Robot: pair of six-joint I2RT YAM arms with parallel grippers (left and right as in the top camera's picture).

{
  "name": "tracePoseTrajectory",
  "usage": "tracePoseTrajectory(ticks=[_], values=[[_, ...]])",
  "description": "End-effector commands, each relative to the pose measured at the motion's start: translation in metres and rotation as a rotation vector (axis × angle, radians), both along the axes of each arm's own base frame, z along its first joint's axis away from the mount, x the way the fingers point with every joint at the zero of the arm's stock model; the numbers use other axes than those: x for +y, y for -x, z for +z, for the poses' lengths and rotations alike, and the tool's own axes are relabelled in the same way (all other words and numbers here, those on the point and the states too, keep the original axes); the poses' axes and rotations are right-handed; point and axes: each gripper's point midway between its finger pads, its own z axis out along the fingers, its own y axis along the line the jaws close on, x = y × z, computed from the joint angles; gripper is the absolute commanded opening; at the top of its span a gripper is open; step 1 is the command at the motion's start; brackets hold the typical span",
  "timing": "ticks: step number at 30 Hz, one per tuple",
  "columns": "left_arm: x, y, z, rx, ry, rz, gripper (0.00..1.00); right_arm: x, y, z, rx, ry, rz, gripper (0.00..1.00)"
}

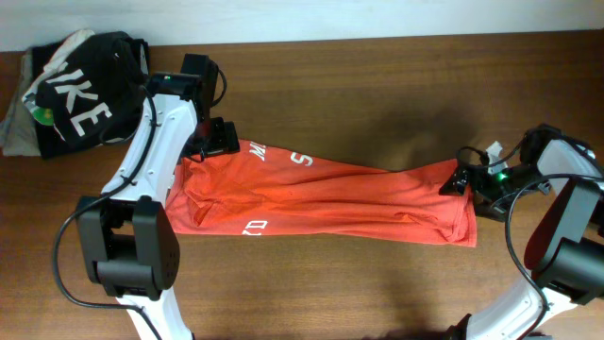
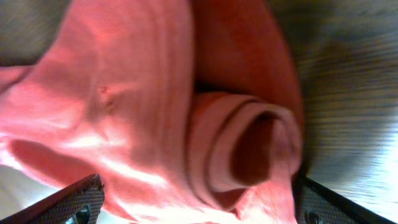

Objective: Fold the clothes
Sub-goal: 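Move the right gripper down to the shirt's right end, then grasp the strip's right end and fold it left toward the left gripper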

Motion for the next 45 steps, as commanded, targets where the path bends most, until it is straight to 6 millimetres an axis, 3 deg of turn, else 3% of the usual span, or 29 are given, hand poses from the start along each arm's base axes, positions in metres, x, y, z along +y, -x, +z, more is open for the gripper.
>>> tracePoseTrajectory(ticks=[1, 4, 6, 10, 13, 16, 19, 23, 27, 33, 36, 38, 41, 42, 45], values=[[-0.004, -0.004, 0.006, -0.024, 0.024, 0.001, 0.99, 0.031, 0.011, -0.01, 0.01, -0.111, 0.024, 1.0], [-0.008, -0.006, 0.006, -0.033, 0.048, -0.001, 0.99, 0.051, 0.019, -0.017, 0.038, -0.119, 0.07, 0.89], [-0.008, -0.006, 0.006, -0.032, 0.048, -0.001, 0.99, 0.064, 0.02, -0.023, 0.037, -0.113, 0.105, 0.71], [-0.008, -0.006, 0.006, -0.032, 0.048, -0.001, 0.99, 0.069, 0.015, -0.031, 0.075, -0.058, 0.061, 0.04], [-0.008, -0.006, 0.006, -0.031, 0.047, -0.001, 0.99, 0.063, 0.011, -0.031, 0.069, -0.038, 0.05, 0.04], [-0.008, -0.005, 0.006, -0.028, 0.047, -0.001, 0.99, 0.026, 0.01, -0.025, 0.137, 0.122, -0.019, 0.04], [-0.008, -0.005, 0.005, -0.026, 0.047, -0.001, 0.99, -0.014, 0.01, 0.0, 0.165, 0.27, -0.077, 0.04], [-0.008, -0.003, 0.003, -0.019, 0.046, -0.001, 0.99, -0.029, 0.002, 0.048, 0.117, 0.353, -0.125, 0.04], [-0.008, -0.003, 0.003, -0.018, 0.047, 0.0, 0.99, 0.005, -0.005, 0.074, 0.044, 0.372, -0.032, 0.04], [-0.008, -0.003, 0.003, -0.017, 0.05, -0.001, 0.99, 0.099, -0.02, 0.075, -0.015, 0.348, 0.121, 0.04], [-0.008, -0.003, 0.003, -0.017, 0.049, -0.001, 0.99, 0.17, -0.029, 0.078, -0.119, 0.268, 0.246, 0.04], [-0.008, -0.001, 0.002, -0.009, 0.048, -0.001, 0.99, 0.201, -0.029, 0.072, -0.14, 0.263, 0.296, 0.08], [-0.007, 0.002, 0.002, 0.003, 0.046, -0.001, 0.99, 0.224, -0.025, 0.059, -0.124, 0.258, 0.327, 0.08], [-0.008, 0.002, 0.002, 0.003, 0.046, -0.001, 0.99, 0.229, -0.025, 0.054, -0.116, 0.258, 0.328, 0.12], [-0.008, 0.002, 0.002, 0.003, 0.046, -0.001, 0.99, 0.247, -0.022, 0.038, -0.105, 0.248, 0.371, 0.6]])
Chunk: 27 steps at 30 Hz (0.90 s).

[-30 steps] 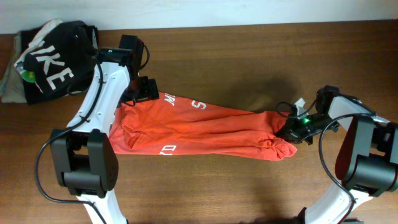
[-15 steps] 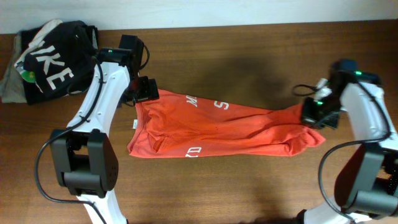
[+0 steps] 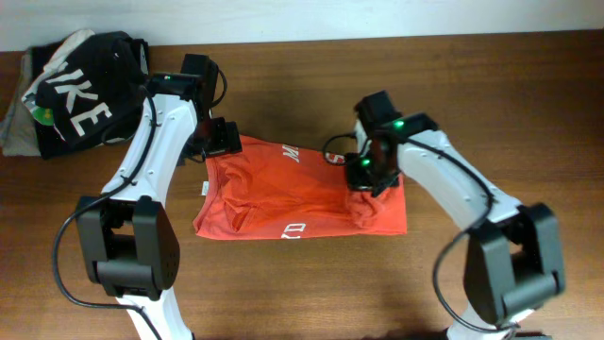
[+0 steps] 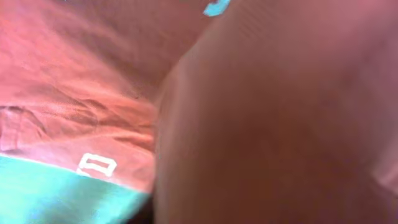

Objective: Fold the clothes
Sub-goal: 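Grasp the strip's right end and fold it left toward the left gripper, then release the right gripper and raise it back to the upper right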

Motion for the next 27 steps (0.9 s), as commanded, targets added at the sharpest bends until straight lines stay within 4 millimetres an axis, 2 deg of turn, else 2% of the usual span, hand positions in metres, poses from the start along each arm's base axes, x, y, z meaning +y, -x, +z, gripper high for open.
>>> tracePoseTrajectory(ticks=[1, 4, 7, 10, 12, 14, 17, 18, 19, 21, 24, 27], values=[[-0.001, 0.001, 0.003, -0.002, 0.007, 0.003, 0.99, 0.02, 0.004, -0.015, 0.038, -0.013, 0.016, 0.79], [-0.001, 0.002, 0.003, 0.001, 0.007, 0.003, 0.99, 0.027, 0.006, -0.013, 0.039, -0.034, 0.03, 0.79], [-0.001, 0.002, 0.003, 0.001, 0.007, 0.003, 0.99, 0.019, -0.001, 0.001, 0.023, -0.039, 0.005, 0.79], [-0.001, 0.003, 0.003, 0.005, 0.006, 0.003, 0.99, -0.004, -0.013, 0.028, 0.013, -0.039, -0.048, 0.79], [-0.001, 0.003, 0.003, 0.006, 0.006, 0.0, 0.99, -0.02, -0.014, 0.04, 0.02, -0.029, -0.042, 0.79], [-0.002, 0.003, 0.003, 0.005, 0.006, -0.002, 0.99, -0.037, -0.008, 0.038, 0.055, -0.014, -0.035, 0.78], [-0.002, 0.004, 0.003, 0.008, 0.006, -0.002, 0.99, -0.047, 0.01, 0.018, 0.125, 0.003, -0.034, 0.75], [-0.002, 0.004, 0.003, 0.008, 0.006, -0.002, 0.99, -0.046, 0.017, 0.008, 0.145, 0.002, -0.03, 0.72], [-0.003, 0.004, 0.003, 0.009, 0.006, -0.003, 0.99, -0.04, 0.024, -0.002, 0.159, -0.019, -0.018, 0.67], [-0.005, 0.004, 0.003, 0.007, 0.006, -0.008, 0.99, -0.023, 0.033, -0.015, 0.169, -0.094, 0.007, 0.64], [-0.006, 0.003, 0.003, 0.003, 0.006, -0.012, 0.99, 0.003, 0.04, -0.026, 0.161, -0.196, 0.048, 0.61], [-0.006, 0.004, 0.003, 0.009, 0.005, -0.012, 0.99, 0.018, 0.048, -0.028, 0.169, -0.212, 0.065, 0.55]])
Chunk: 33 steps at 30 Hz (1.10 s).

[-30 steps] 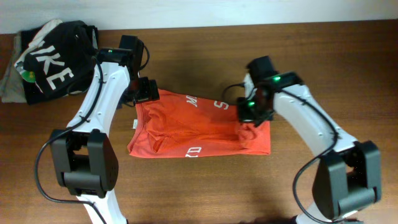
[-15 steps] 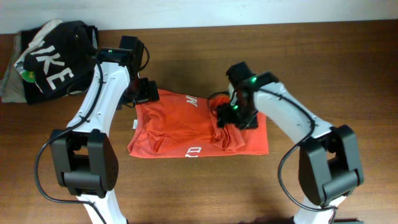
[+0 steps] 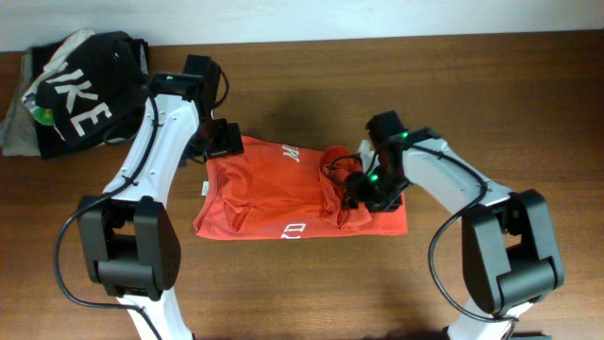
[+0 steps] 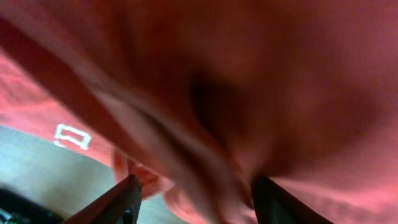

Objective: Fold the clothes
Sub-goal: 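Release the right gripper and raise it back to the upper right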

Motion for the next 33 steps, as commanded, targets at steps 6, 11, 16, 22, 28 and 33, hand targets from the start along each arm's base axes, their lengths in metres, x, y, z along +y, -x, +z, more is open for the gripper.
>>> tracePoseTrajectory(ticks=[6, 11, 16, 22, 28, 33], values=[[-0.002, 0.0, 0.003, -0.007, 0.004, -0.002, 0.99, 0.046, 0.006, 0.009, -0.016, -0.094, 0.018, 0.49], [-0.002, 0.0, 0.003, -0.007, 0.004, -0.002, 0.99, 0.065, -0.001, 0.012, -0.071, -0.121, 0.039, 0.51], [-0.002, 0.001, 0.003, -0.006, 0.004, -0.002, 0.99, 0.096, 0.002, 0.016, -0.115, -0.155, 0.065, 0.6], [-0.002, 0.002, 0.003, 0.001, 0.003, -0.002, 0.99, 0.097, -0.016, 0.045, -0.143, -0.168, 0.055, 0.67], [-0.002, 0.003, 0.003, 0.004, 0.002, -0.002, 0.99, 0.045, -0.083, 0.103, -0.246, -0.168, -0.093, 0.99], [-0.002, 0.003, 0.003, 0.004, 0.003, -0.002, 0.99, -0.028, -0.123, 0.113, -0.296, -0.149, -0.276, 0.99]])
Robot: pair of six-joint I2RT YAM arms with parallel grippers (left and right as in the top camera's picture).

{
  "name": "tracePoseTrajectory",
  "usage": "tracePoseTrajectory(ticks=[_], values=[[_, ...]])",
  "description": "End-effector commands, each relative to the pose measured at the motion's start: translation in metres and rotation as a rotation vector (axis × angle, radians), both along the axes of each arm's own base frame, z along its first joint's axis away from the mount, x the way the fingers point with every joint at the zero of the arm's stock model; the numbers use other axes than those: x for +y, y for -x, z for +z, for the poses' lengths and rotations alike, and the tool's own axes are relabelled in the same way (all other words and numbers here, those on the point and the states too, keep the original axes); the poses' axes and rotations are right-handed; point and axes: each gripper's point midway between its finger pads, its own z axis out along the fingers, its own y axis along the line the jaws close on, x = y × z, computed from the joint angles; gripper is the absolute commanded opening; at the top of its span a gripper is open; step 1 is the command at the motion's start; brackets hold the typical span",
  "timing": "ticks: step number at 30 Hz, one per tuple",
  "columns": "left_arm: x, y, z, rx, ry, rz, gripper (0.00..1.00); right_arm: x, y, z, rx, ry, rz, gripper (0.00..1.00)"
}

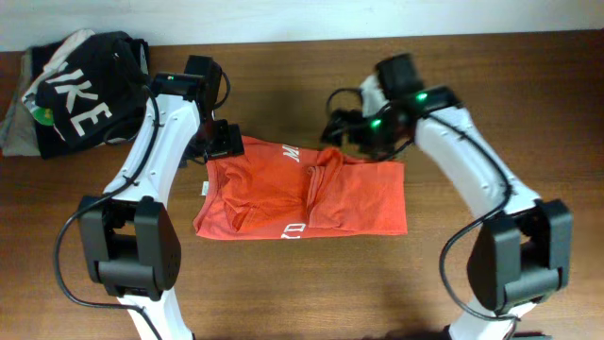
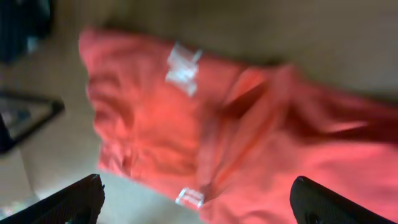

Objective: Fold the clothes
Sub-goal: 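Release the right gripper and raise it back to the upper right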

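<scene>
The red shirt (image 1: 302, 194) with white lettering lies on the wooden table (image 1: 472, 283), folded to about half its length. A bunched ridge (image 1: 316, 179) runs down its middle. My left gripper (image 1: 225, 142) sits on the shirt's back left corner and looks shut on it. My right gripper (image 1: 340, 127) hangs over the shirt's back edge. In the right wrist view this gripper (image 2: 199, 205) is open, its fingertips (image 2: 81, 199) wide apart, with the shirt (image 2: 249, 143) lying below and nothing between them.
A heap of black clothes with white letters (image 1: 80, 90) lies at the back left corner, over a beige garment (image 1: 14, 123). Both arms reach in from the table's front edge.
My right gripper was low on the bunched cloth at the shirt's right middle. Now it is open and raised at the shirt's back edge, and the cloth lies loose. The left arm has not moved.
The shirt first lay stretched long between both grippers, my right one shut on its right end. Then that end was over the shirt's middle, halving its length. Then the right gripper sat low on the bunch, and now it has let go.
</scene>
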Motion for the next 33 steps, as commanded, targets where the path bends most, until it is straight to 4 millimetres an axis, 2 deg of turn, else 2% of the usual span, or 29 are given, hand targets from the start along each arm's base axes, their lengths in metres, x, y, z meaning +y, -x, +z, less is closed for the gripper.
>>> tracePoseTrajectory(ticks=[1, 8, 13, 20, 29, 33], values=[[-0.001, 0.0, 0.003, -0.006, 0.005, 0.001, 0.99, -0.058, -0.021, 0.006, -0.029, 0.032, -0.133, 0.99], [-0.001, -0.001, 0.003, -0.01, 0.005, 0.001, 0.99, -0.174, -0.036, -0.007, -0.032, 0.255, -0.399, 0.99], [-0.001, -0.002, 0.003, -0.014, 0.006, 0.001, 0.99, -0.235, -0.031, -0.01, -0.022, 0.371, -0.532, 0.99], [-0.001, -0.002, 0.003, -0.015, 0.006, 0.001, 0.99, -0.266, -0.026, -0.011, -0.011, 0.401, -0.603, 0.99], [-0.003, -0.013, 0.004, -0.059, 0.012, 0.001, 0.99, -0.266, -0.027, -0.011, -0.013, 0.4, -0.603, 0.99], [0.003, -0.013, 0.005, -0.064, -0.023, 0.005, 0.99, -0.266, -0.027, -0.011, -0.013, 0.4, -0.603, 0.99]])
